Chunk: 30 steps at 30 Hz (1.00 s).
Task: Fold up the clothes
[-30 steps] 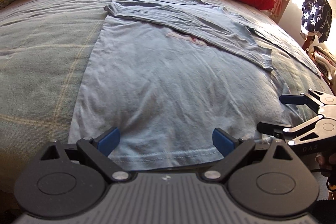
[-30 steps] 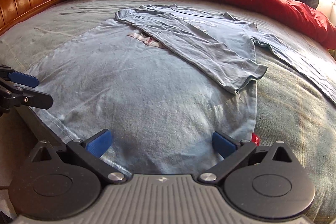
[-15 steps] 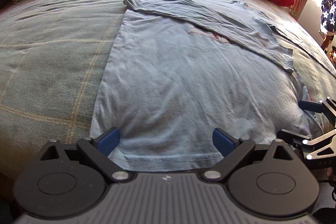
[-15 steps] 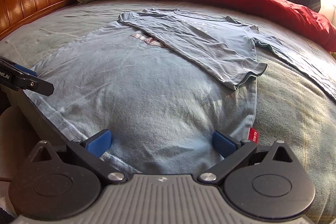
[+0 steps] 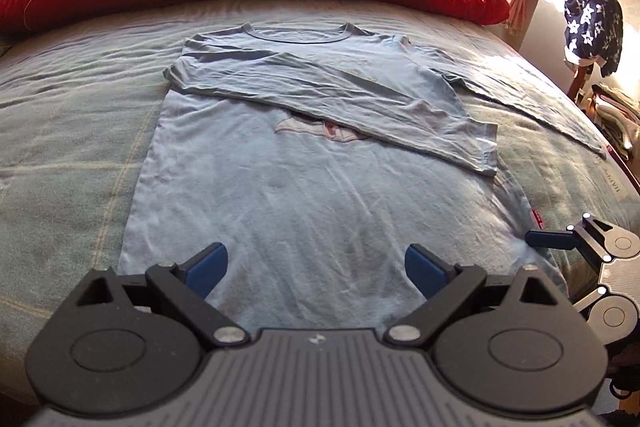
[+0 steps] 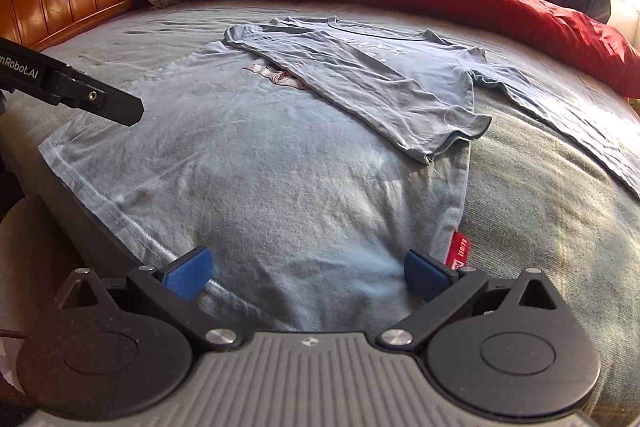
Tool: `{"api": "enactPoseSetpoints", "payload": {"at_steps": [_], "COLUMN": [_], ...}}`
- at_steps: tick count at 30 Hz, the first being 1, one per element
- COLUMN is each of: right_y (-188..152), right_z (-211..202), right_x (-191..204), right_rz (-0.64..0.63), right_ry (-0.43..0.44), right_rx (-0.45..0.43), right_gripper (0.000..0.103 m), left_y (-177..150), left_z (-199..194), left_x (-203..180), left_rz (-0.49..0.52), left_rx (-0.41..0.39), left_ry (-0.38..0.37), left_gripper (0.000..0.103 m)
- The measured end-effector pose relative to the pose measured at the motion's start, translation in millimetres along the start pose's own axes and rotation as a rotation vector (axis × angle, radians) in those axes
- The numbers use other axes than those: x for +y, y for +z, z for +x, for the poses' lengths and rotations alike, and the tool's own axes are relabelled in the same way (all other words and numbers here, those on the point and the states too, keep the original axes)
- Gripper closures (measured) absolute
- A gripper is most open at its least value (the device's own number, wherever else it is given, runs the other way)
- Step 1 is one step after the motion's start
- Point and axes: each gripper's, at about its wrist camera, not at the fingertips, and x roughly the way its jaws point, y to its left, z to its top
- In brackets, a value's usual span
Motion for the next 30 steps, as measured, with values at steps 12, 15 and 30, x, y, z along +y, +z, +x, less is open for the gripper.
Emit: {"api": "enactPoseSetpoints", "payload": {"at_steps": [12,15,30], "right_y": [-3,-4,-26], "right_z": [-32,-38,-68], "right_x": [-93,-118,-284], "right_rz": [0.352,0.416,0.815], "right_ry": [0.011,-0.006,-0.08], "right_rx": [-0.051,-0.062,-0.135], "right_gripper": [0.0,0.0,0.0], "left_y": [7,-1,9], "left_z": [51,59,53], "left_x": [-44,-46,-51], "left_rz": [0.087,0.098,0.062], "left_rx": [0.064,0.077,0.079], "left_ry": [-0.052,-0.035,-0.028], "left_gripper": [0.008,0.006,0.001]}}
